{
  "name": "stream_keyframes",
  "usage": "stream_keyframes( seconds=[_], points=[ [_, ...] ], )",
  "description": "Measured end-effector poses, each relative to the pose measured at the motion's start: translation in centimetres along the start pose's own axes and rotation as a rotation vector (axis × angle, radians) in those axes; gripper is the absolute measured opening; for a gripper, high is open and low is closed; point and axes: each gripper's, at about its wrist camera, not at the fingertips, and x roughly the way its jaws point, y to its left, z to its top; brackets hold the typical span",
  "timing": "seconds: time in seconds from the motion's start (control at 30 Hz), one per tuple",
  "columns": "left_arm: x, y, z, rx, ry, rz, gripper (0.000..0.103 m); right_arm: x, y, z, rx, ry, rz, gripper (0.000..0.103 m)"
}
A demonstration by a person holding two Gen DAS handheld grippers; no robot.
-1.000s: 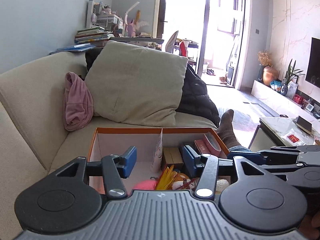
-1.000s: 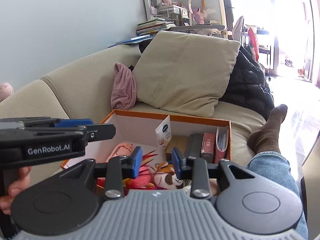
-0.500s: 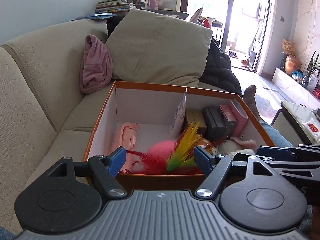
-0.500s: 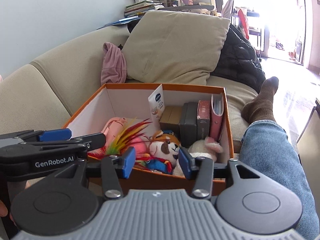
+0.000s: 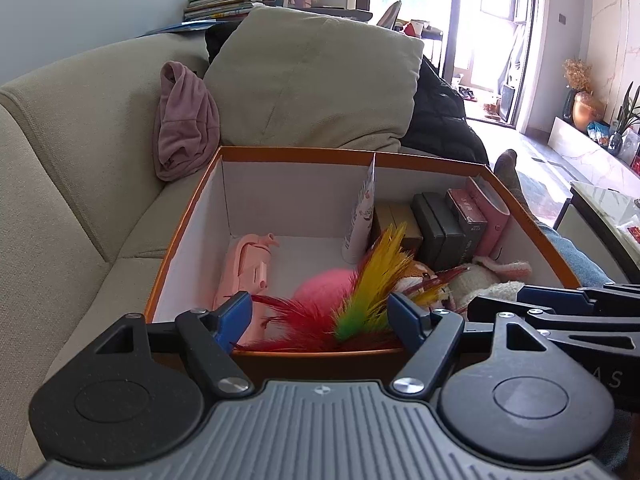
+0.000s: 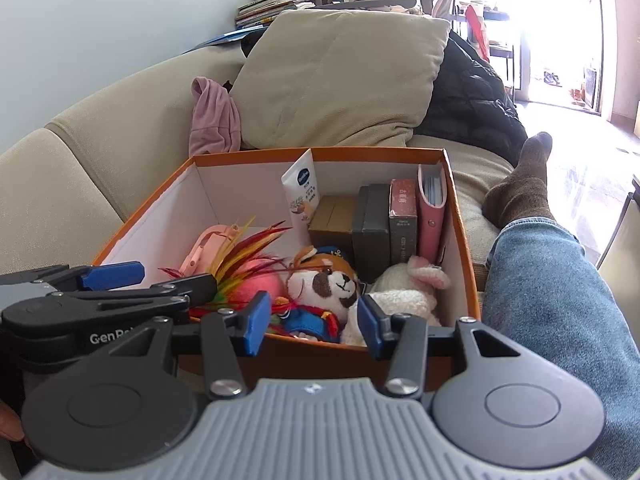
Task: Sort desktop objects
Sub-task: 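Lower both tools into the orange box and open them to release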
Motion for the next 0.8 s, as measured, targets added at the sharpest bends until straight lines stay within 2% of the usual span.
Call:
stream_keyframes(
  seconds=[0.43,0.8],
  points=[
    [0.52,-0.50,0.07,0.015,0.006,0.037,0.088,0.04,-0.07,-0.44,-0.009,-0.021,-0.002,0.052],
    [0.53,-0.55,0.07,0.016,0.006,0.037,0.088,0.04,-0.12,-0.46,-0.007,-0.021,0.000,0.052]
  ],
)
